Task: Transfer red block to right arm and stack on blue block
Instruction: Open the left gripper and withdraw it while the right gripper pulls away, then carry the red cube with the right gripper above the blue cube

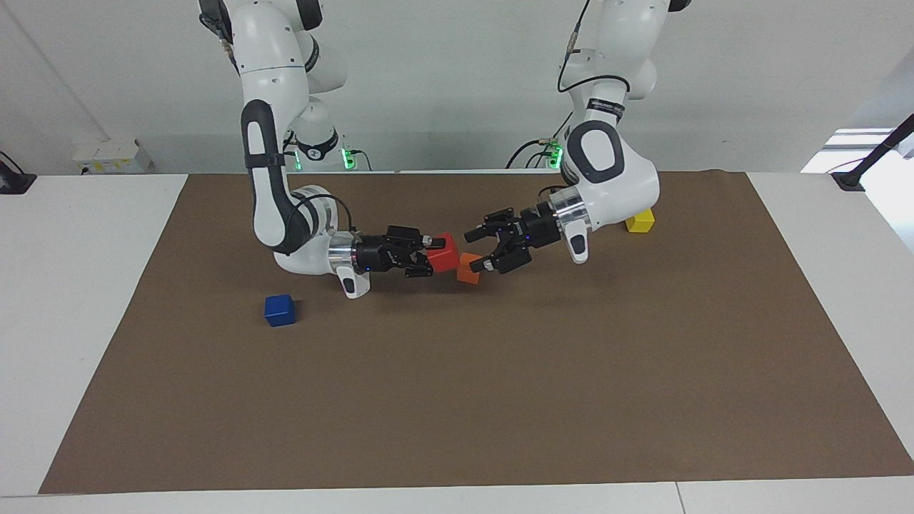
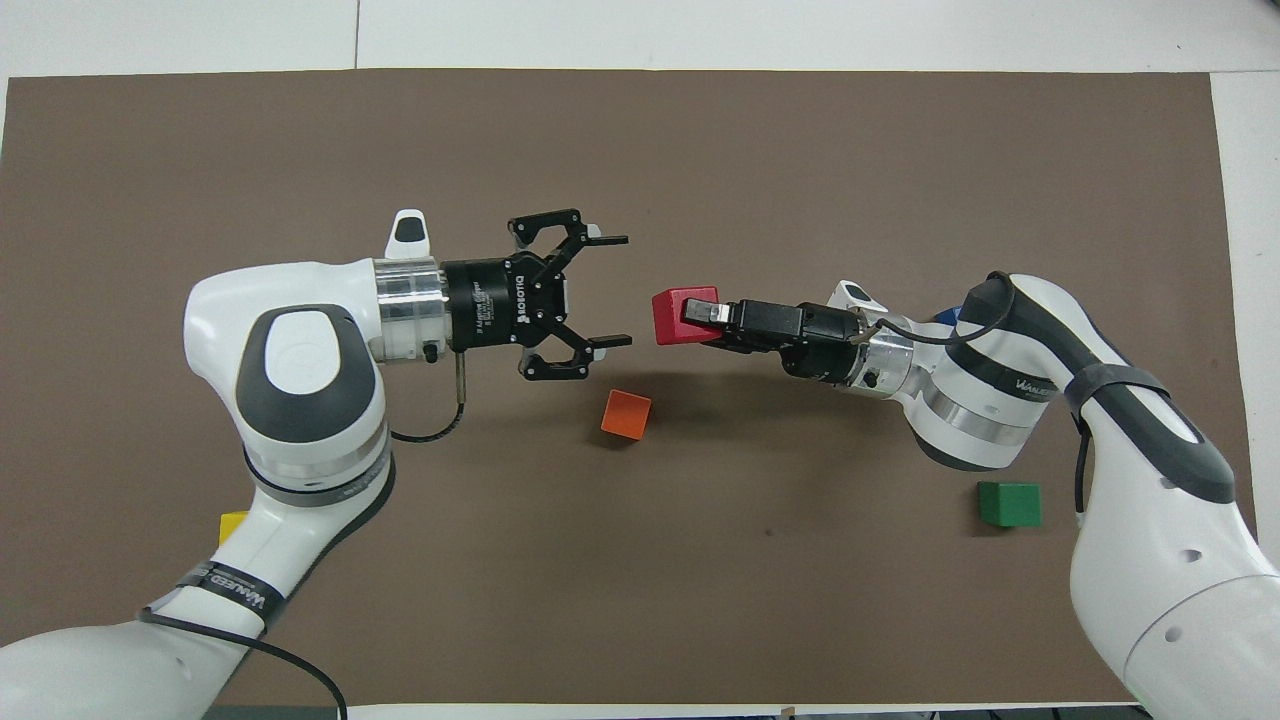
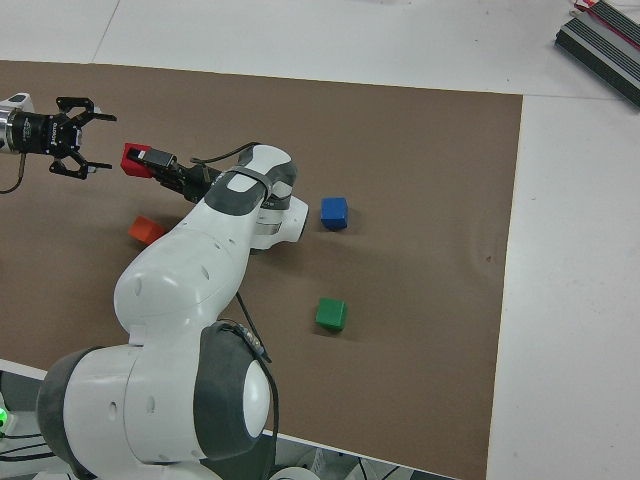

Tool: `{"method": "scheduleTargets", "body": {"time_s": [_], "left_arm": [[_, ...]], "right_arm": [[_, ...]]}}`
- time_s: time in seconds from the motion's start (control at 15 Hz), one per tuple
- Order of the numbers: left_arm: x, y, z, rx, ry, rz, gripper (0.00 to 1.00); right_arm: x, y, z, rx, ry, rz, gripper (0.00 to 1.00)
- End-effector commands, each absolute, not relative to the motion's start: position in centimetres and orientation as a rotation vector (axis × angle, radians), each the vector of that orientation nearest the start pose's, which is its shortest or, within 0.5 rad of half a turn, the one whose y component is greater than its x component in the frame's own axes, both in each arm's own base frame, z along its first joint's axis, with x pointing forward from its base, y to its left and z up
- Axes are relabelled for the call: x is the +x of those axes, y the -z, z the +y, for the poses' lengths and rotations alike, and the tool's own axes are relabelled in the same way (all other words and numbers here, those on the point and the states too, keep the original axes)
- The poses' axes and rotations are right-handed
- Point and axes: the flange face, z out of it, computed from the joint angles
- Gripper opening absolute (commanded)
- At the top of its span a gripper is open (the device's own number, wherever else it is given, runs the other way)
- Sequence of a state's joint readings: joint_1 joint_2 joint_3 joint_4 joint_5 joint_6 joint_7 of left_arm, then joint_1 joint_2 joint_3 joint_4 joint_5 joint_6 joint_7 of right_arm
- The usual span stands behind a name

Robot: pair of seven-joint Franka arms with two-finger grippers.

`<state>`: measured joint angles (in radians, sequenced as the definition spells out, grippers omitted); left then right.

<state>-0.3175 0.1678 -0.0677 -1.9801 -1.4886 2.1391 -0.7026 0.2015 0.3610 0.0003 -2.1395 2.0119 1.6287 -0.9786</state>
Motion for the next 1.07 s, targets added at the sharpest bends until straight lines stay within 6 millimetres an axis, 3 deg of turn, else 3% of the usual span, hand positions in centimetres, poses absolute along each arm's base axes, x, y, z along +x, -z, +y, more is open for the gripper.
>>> {"method": "scheduleTargets", "body": {"time_s": [0.0,0.2,0.47,0.6,0.74,0.94,1.0], "left_arm": [[57.2,-43.5,-21.5,1.804,0.732,1.011,1.00],[59.8,-46.5,-16.6,2.130,0.677,0.785,1.00],[60.1,-48.3,-10.3,2.503,0.507,0.532,1.00],[59.3,-50.7,-6.5,2.736,0.407,0.359,1.00],[58.4,-53.5,-3.5,2.884,0.310,0.380,1.00],[56.0,-57.3,0.2,2.922,0.284,0.427,1.00],[55.1,-58.8,0.3,2.932,0.264,0.429,1.00]], "right_arm": [[55.5,-32.0,19.2,-1.384,0.208,0.179,0.00],[56.8,-35.1,16.8,-1.462,0.236,0.236,0.00],[59.0,-40.9,13.1,-1.833,0.225,0.360,0.00],[59.9,-42.0,11.3,-2.010,0.205,0.372,0.00],[60.4,-42.7,8.3,-2.197,0.180,0.362,0.00],[60.3,-43.5,4.5,-2.532,0.158,0.280,0.00],[60.0,-43.4,3.5,-2.608,0.135,0.252,0.00]]}}
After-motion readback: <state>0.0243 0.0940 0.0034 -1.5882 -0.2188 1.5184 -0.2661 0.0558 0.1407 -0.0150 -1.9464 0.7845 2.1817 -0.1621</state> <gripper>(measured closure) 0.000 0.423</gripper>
